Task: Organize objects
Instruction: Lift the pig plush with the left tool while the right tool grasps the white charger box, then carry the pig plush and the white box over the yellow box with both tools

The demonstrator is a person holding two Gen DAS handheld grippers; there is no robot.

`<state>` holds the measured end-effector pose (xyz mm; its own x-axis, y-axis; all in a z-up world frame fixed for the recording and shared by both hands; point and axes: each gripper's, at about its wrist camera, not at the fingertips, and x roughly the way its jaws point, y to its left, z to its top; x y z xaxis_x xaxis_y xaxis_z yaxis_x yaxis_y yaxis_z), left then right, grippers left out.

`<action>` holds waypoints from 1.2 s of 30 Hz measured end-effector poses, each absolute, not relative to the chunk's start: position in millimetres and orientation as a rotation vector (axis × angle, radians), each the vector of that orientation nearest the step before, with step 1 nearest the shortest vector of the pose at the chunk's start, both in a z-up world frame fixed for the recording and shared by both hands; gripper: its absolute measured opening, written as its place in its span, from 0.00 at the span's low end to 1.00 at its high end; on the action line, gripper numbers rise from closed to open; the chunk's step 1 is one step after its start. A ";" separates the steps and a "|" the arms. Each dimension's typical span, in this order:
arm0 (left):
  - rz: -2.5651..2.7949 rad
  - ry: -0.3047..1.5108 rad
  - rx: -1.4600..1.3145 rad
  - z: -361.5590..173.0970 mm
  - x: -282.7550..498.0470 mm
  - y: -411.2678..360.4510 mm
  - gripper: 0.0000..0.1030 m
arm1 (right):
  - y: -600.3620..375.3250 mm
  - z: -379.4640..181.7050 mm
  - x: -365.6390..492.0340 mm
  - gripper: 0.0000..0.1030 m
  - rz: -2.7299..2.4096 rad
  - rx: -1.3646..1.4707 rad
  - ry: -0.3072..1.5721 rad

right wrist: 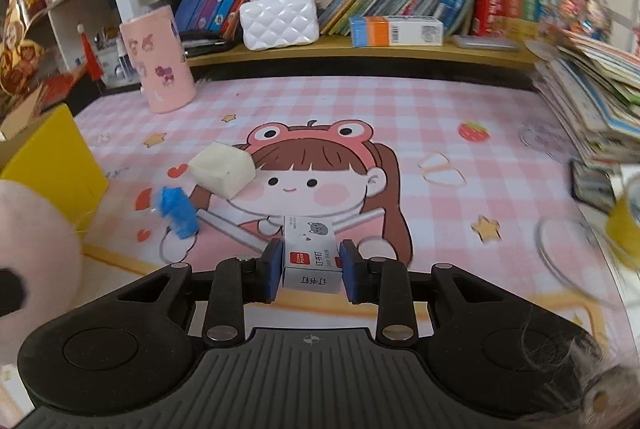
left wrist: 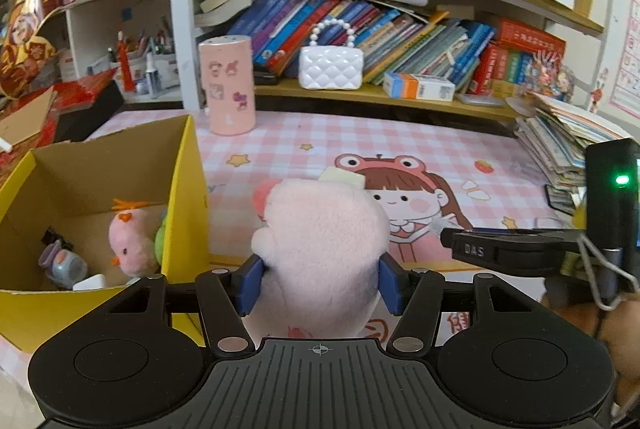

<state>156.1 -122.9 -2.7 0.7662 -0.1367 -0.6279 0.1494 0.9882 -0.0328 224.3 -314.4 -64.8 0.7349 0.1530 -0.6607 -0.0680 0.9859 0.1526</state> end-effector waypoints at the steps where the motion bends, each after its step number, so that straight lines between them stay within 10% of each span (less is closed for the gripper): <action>1: -0.163 0.680 0.021 -2.7 154.7 -122.7 0.56 | -314.5 -62.6 218.5 0.27 0.116 0.133 0.739; 36: -0.159 0.678 -0.031 -3.4 32.5 35.7 0.56 | -145.1 -43.6 48.1 0.27 0.242 0.125 0.841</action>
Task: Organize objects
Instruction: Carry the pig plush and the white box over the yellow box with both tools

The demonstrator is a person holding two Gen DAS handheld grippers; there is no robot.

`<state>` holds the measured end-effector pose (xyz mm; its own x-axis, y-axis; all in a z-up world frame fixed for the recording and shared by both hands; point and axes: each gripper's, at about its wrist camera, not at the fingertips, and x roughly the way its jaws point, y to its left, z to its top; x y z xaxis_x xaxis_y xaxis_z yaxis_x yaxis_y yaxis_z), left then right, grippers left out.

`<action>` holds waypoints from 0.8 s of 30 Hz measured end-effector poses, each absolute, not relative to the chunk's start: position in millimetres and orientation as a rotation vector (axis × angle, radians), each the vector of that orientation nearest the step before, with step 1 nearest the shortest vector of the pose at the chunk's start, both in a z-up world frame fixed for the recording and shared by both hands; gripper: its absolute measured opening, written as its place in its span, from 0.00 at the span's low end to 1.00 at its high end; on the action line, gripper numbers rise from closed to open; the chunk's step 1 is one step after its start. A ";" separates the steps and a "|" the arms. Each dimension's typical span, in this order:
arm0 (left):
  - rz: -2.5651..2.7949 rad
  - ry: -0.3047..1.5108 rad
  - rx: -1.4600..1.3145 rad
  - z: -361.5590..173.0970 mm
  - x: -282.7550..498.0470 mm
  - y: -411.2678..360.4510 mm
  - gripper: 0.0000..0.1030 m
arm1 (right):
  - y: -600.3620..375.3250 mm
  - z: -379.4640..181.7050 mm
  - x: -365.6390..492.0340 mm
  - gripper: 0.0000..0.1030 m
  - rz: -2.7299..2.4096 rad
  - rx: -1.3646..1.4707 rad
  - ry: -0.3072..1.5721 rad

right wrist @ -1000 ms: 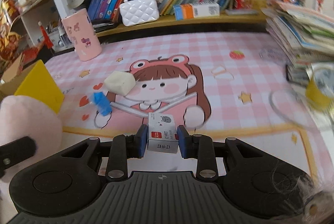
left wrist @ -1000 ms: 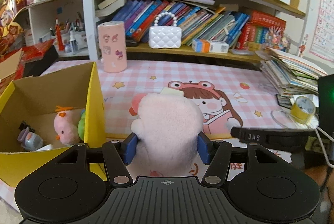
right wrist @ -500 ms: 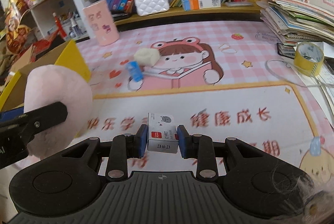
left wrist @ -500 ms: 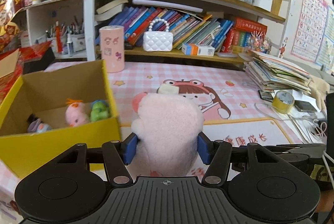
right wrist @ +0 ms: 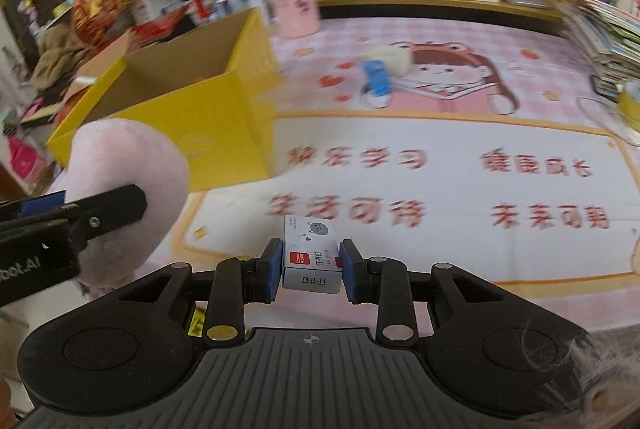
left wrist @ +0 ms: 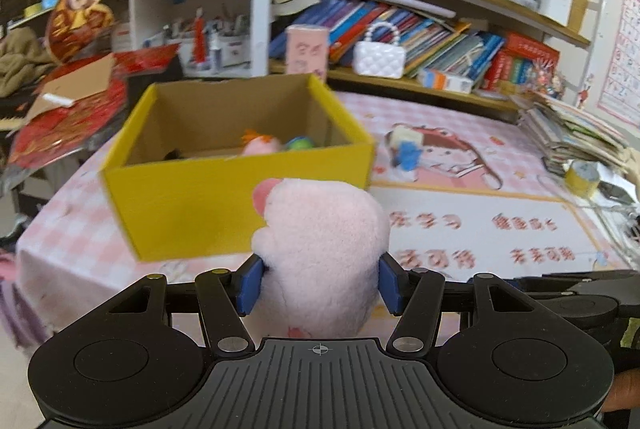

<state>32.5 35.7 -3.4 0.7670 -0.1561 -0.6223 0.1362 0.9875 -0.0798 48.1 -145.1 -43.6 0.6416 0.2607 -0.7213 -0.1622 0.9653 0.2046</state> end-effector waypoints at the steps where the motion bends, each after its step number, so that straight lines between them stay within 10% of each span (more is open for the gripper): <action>1: -0.148 0.682 -0.034 -4.4 28.8 42.0 0.56 | -137.8 -44.7 45.7 0.27 0.257 0.118 0.845; 24: 0.040 0.571 -0.075 15.8 18.7 137.5 0.56 | -47.1 -15.8 39.1 0.27 0.399 -0.031 0.699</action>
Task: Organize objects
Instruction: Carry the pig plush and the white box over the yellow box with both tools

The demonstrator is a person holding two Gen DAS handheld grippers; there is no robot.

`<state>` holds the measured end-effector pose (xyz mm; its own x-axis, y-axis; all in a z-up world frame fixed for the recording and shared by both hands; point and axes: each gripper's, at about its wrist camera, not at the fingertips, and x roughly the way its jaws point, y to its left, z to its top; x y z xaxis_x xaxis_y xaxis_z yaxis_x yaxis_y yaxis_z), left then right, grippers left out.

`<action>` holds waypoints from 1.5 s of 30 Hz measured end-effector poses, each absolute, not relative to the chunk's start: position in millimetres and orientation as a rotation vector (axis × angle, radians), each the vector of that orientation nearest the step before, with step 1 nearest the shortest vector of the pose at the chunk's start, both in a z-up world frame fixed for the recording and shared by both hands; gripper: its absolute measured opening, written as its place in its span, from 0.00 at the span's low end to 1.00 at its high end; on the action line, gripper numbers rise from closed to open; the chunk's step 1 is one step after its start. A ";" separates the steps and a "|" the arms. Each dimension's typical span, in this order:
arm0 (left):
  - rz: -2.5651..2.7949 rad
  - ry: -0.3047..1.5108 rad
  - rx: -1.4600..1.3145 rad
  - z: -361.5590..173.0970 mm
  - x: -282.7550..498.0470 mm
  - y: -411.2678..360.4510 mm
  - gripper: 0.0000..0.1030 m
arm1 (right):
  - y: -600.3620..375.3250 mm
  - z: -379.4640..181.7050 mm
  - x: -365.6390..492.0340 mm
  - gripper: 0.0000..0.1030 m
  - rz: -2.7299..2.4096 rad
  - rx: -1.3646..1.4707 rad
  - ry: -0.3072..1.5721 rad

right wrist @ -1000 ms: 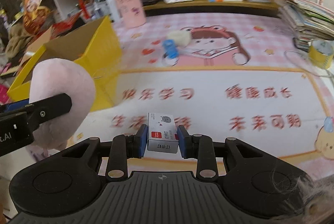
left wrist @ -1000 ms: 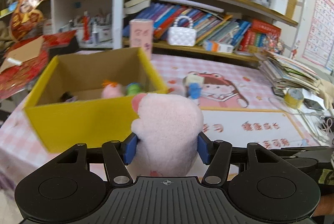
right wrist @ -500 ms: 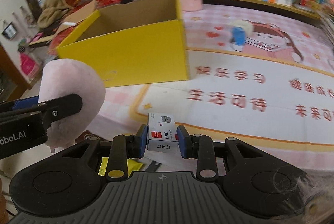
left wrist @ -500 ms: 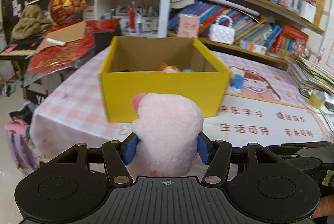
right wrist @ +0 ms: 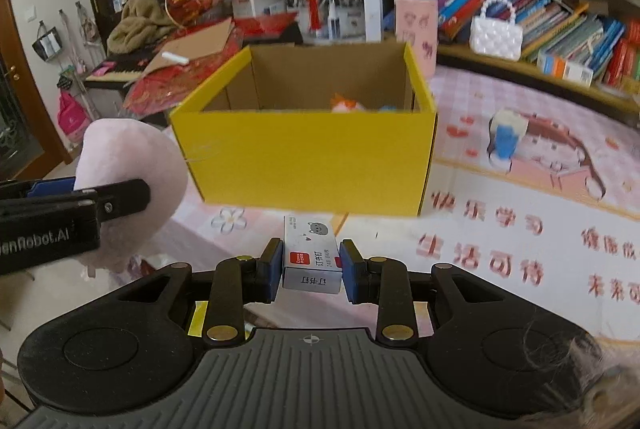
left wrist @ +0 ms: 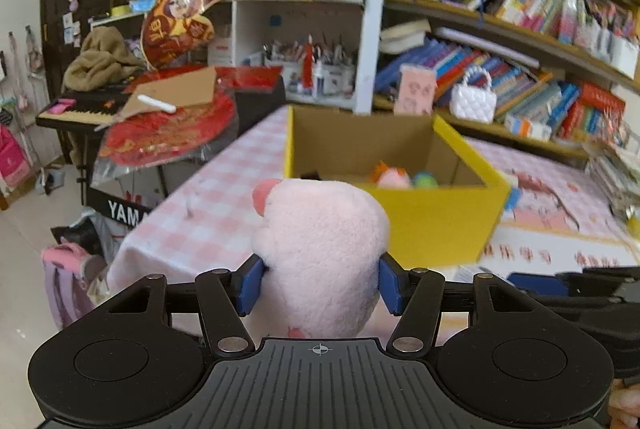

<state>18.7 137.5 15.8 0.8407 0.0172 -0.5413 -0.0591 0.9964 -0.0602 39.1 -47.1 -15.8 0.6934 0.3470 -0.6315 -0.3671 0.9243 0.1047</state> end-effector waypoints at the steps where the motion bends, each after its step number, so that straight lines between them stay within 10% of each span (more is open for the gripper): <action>1: 0.040 0.553 -0.077 20.0 22.6 138.1 0.56 | -47.1 -11.9 43.0 0.27 0.395 -0.031 0.688; 45: 0.045 0.700 -0.026 -10.9 222.6 99.9 0.64 | -11.3 -35.5 229.7 0.27 0.560 -0.390 0.621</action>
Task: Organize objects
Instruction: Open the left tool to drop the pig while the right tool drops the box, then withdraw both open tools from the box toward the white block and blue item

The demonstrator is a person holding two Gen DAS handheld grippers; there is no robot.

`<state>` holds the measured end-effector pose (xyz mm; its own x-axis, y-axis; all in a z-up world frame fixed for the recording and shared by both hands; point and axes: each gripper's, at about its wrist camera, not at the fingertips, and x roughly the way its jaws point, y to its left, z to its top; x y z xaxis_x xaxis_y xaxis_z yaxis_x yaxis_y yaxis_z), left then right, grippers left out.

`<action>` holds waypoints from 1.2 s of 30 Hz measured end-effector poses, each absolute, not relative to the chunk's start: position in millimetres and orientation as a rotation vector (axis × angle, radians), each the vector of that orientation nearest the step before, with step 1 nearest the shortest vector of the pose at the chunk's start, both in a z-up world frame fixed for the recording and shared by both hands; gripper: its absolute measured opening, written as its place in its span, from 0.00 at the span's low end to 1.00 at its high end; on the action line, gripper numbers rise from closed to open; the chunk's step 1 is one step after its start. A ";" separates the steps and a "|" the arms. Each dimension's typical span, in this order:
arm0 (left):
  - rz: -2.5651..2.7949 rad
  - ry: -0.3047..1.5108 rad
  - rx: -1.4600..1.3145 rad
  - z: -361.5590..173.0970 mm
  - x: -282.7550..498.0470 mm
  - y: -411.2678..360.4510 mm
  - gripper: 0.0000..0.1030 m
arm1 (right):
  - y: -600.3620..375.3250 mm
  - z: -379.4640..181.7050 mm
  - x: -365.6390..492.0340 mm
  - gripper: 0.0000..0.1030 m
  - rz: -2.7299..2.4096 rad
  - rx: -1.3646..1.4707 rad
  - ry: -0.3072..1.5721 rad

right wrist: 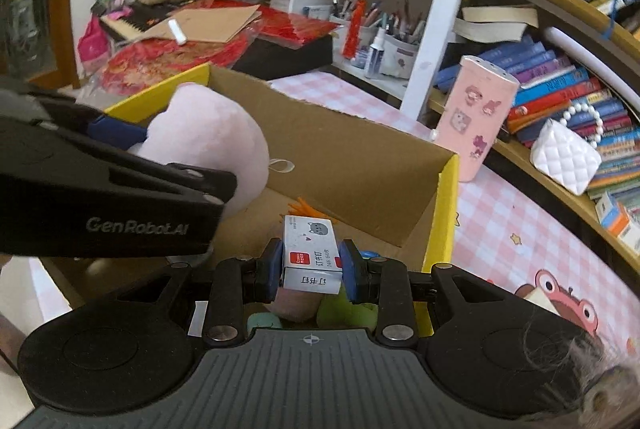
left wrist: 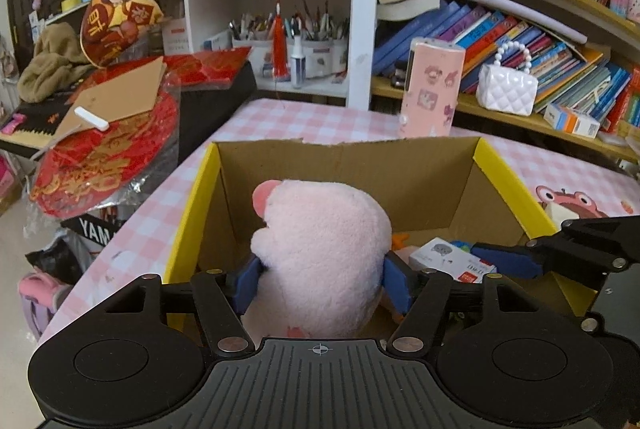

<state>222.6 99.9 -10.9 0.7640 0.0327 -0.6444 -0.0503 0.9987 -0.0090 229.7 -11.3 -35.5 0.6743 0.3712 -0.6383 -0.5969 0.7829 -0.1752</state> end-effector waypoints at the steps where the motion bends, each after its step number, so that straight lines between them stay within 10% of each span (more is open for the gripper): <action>1: 0.047 0.704 -0.029 -11.4 223.7 100.6 0.65 | -10.6 -35.7 229.2 0.28 0.562 -0.398 0.621; 11: 0.047 0.604 -0.043 7.3 208.4 104.2 0.78 | -15.4 -22.6 219.4 0.37 0.535 -0.367 0.581; 16: 0.059 0.545 -0.098 22.5 186.7 110.7 0.83 | -21.9 -10.2 199.3 0.57 0.467 -0.352 0.511; 36: 0.098 0.559 -0.131 17.0 67.0 127.3 0.84 | -46.9 -0.1 88.2 0.64 0.308 -0.230 0.492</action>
<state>67.0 127.3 17.0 0.8433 0.0568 -0.5345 -0.1281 0.9870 -0.0972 88.2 -46.9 -0.1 0.8369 0.2339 -0.4949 -0.3433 0.9285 -0.1416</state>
